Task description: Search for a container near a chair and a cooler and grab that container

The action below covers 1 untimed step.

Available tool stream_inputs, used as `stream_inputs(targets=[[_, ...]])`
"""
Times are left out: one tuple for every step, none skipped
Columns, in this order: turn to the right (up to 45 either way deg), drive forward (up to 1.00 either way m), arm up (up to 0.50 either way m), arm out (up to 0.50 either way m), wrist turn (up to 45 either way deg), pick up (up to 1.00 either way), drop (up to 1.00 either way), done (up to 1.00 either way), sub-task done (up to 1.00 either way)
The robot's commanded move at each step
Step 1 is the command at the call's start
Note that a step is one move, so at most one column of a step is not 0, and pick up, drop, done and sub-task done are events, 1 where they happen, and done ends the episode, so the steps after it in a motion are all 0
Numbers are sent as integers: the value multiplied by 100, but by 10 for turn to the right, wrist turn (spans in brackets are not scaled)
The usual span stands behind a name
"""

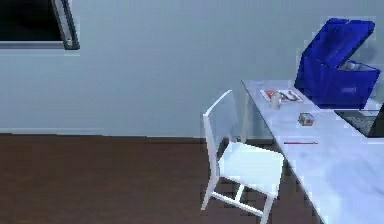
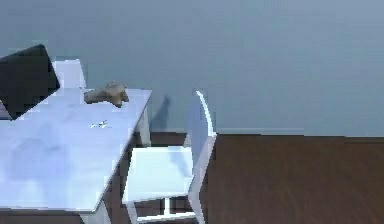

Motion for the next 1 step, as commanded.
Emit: stream_inputs(targets=[[-300,0,0,0,0,0,0,0,0]])
